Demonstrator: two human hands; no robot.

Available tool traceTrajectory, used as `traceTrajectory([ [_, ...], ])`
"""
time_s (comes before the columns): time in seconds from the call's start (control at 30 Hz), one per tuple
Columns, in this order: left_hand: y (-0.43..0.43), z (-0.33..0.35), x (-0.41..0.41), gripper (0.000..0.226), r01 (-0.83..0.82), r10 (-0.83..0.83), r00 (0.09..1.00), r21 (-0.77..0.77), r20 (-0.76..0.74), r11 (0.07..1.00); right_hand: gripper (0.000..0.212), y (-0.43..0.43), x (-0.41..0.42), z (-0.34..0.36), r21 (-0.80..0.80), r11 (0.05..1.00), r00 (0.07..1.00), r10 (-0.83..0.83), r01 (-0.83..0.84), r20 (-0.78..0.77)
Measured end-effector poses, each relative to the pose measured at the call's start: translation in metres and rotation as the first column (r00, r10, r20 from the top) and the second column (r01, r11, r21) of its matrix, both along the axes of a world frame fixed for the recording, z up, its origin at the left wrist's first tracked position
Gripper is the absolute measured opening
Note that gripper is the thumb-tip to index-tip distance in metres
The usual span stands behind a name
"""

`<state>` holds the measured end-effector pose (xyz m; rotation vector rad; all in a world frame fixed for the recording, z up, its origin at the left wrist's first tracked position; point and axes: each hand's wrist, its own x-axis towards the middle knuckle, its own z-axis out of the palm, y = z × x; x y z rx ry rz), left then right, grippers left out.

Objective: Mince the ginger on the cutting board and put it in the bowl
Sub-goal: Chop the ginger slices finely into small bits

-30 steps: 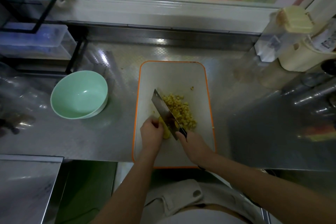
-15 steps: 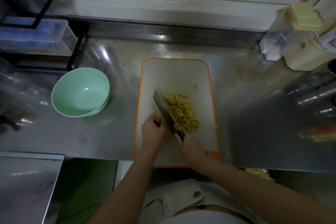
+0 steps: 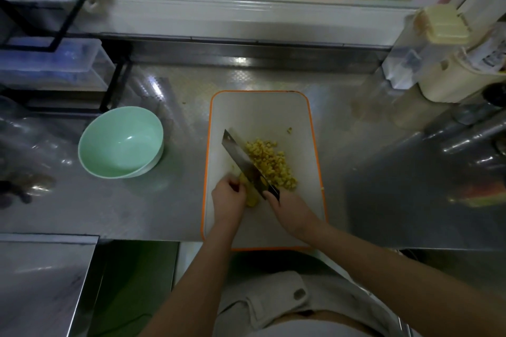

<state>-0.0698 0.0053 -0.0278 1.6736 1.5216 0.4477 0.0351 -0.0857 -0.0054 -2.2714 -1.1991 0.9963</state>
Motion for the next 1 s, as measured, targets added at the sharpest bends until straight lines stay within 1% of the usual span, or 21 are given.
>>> traceTrajectory([
  [0.1, -0.001, 0.001, 0.0, 0.014, -0.005, 0.005, 1.0, 0.007, 0.021, 1.0, 0.031, 0.001, 0.001, 0.004, 0.016, 0.999, 0.999, -0.038, 0.038, -0.028],
  [0.27, -0.003, 0.002, -0.002, 0.009, -0.054, 0.057, 0.997, -0.061, 0.051, 0.997, 0.031, -0.006, -0.001, 0.015, 0.051, 0.998, 0.998, -0.034, 0.037, -0.052],
  [0.4, -0.005, 0.005, -0.006, 0.011, -0.048, 0.051, 0.997, -0.054, 0.065, 0.997, 0.035, -0.01, -0.003, 0.016, 0.018, 1.0, 0.999, -0.016, 0.016, -0.032],
  [0.53, -0.004, 0.008, -0.007, 0.011, -0.045, 0.048, 0.998, -0.075, 0.045, 0.996, 0.038, -0.013, -0.005, 0.019, -0.013, 1.0, 1.0, 0.009, -0.009, -0.024],
  [0.8, -0.001, 0.009, -0.004, 0.006, -0.071, 0.077, 0.996, -0.13, 0.038, 0.989, 0.035, -0.01, -0.006, 0.023, -0.07, 0.997, 0.999, 0.034, -0.036, -0.041],
  [0.83, -0.001, 0.008, -0.004, 0.004, -0.074, 0.079, 0.996, -0.134, 0.033, 0.988, 0.035, -0.011, -0.005, 0.024, -0.077, 0.996, 0.999, 0.034, -0.036, -0.034],
  [0.9, -0.001, 0.008, -0.004, 0.007, -0.081, 0.085, 0.996, -0.141, 0.027, 0.987, 0.037, -0.011, -0.006, 0.025, -0.087, 0.996, 0.999, 0.025, -0.027, -0.027],
  [1.0, 0.001, 0.009, -0.003, 0.008, -0.074, 0.08, 0.996, -0.154, 0.035, 0.985, 0.039, -0.009, -0.007, 0.025, -0.107, 0.994, 0.999, 0.005, -0.01, -0.045],
])
